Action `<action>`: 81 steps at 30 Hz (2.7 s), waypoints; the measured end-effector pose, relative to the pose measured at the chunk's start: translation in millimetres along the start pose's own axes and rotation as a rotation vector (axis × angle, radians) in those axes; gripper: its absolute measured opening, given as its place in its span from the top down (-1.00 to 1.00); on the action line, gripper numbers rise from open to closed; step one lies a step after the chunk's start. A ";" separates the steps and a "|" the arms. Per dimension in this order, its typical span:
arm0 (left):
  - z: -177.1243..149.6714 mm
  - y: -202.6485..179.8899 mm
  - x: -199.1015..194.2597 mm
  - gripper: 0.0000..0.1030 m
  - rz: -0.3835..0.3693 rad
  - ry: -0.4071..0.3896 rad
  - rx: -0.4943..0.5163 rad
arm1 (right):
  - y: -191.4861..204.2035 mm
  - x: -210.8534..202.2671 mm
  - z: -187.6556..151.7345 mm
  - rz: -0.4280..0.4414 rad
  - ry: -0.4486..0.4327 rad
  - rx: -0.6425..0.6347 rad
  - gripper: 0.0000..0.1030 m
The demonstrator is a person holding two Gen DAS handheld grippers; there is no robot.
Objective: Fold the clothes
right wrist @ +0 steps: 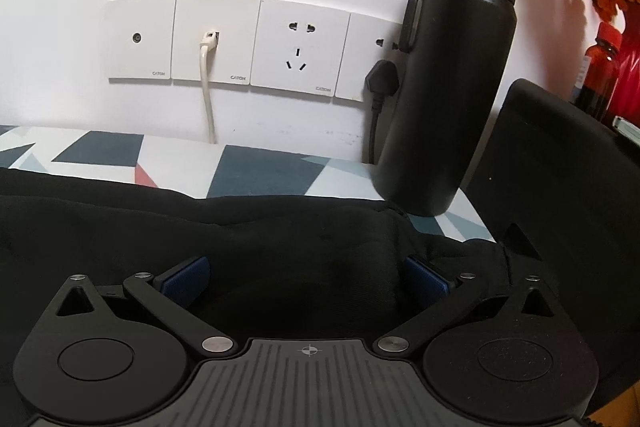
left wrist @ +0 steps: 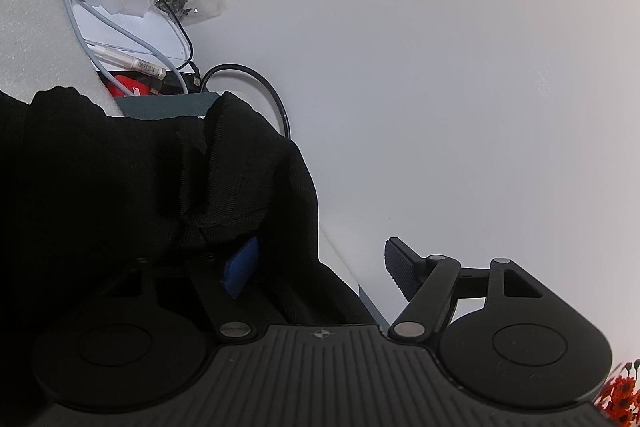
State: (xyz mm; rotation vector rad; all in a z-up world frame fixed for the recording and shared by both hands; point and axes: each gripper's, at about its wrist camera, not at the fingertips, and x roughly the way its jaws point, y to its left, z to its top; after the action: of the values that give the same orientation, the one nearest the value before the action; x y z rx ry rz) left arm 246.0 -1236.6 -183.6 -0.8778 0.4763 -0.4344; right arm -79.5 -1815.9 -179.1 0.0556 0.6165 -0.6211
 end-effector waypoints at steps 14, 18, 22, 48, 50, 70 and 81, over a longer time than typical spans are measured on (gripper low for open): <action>0.6 -0.4 -0.4 -0.40 0.010 -0.002 0.004 | -1.0 -0.2 1.2 0.009 0.000 0.007 -0.98; 0.2 -0.6 -0.4 -0.40 0.011 -0.002 0.005 | -1.7 0.2 1.3 0.011 0.001 0.008 -0.98; -0.1 -0.1 -0.3 -0.40 0.010 -0.002 0.005 | -1.8 0.8 1.2 0.013 0.002 0.008 -0.98; -0.8 -6.0 6.3 -0.88 -0.064 0.022 0.050 | 2.6 3.3 -1.0 -0.003 0.013 -0.016 -0.99; -1.1 -5.7 7.0 -0.90 -0.070 0.021 0.049 | 3.6 3.4 -1.2 -0.006 0.014 -0.023 -0.99; -2.4 -8.6 9.2 -0.96 -0.059 0.021 0.066 | 6.3 3.3 -4.6 -0.007 0.015 -0.039 -0.99; -3.1 -8.6 8.0 -0.99 -0.068 0.015 0.065 | 3.6 5.2 -4.7 0.006 0.026 -0.025 -0.99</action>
State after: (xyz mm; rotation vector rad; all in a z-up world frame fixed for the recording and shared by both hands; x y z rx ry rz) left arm 249.4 -1247.7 -180.1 -0.8302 0.4444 -0.5161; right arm -76.7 -1814.6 -186.3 0.0419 0.6489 -0.6080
